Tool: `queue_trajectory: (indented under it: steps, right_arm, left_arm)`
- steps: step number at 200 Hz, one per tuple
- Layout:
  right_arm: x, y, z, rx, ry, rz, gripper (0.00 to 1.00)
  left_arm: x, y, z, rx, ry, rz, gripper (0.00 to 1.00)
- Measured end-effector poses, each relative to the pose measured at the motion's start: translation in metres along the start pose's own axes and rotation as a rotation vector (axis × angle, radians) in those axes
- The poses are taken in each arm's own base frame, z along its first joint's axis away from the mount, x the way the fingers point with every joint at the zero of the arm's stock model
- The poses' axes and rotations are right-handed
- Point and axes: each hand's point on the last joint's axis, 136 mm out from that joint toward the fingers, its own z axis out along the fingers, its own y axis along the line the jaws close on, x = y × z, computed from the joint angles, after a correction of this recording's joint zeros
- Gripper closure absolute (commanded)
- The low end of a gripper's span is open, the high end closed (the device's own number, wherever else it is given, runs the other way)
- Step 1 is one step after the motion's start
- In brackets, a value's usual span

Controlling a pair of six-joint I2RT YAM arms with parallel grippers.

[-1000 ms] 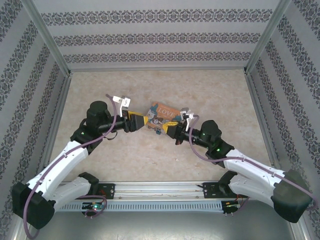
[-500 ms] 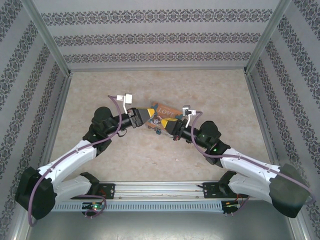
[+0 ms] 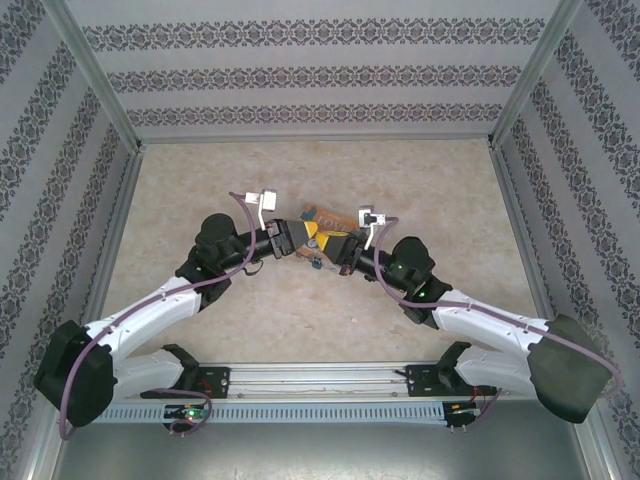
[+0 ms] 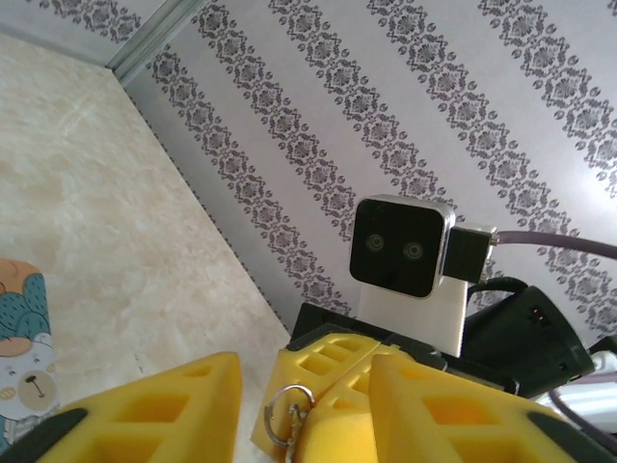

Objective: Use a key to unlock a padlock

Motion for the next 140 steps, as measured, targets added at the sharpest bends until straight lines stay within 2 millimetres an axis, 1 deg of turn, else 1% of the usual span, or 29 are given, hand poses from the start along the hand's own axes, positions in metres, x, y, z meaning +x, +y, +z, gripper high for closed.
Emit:
queue_trajectory:
  steps: [29,61,66,79,90,107,140]
  right_arm:
    - [0.001,-0.002,0.002,0.005,0.003,0.005,1.0]
    - [-0.002,-0.001,0.002,0.0,-0.009,0.011,1.0]
    - [-0.002,-0.001,0.002,0.001,-0.011,0.012,1.0]
    - [-0.003,-0.001,0.002,0.001,-0.013,0.018,0.89]
    - [-0.003,-0.001,0.002,0.001,-0.015,0.019,0.82]
    - [-0.006,-0.001,0.0,0.004,-0.024,0.018,0.77]
    - [-0.018,-0.002,-0.016,0.016,-0.07,0.008,0.71]
  left_arm:
    - [-0.002,0.0,0.002,-0.002,-0.002,0.005,0.86]
    - [-0.003,0.002,0.002,-0.013,-0.008,0.008,1.0]
    - [-0.003,0.002,0.002,-0.013,-0.008,0.012,1.0]
    - [-0.004,0.002,0.002,-0.014,-0.008,0.017,1.0]
    - [-0.004,0.002,0.003,-0.016,-0.005,0.021,1.0]
    - [-0.004,0.001,0.003,-0.024,0.001,0.027,1.0]
    - [-0.005,-0.004,-0.002,-0.036,0.013,0.051,1.0]
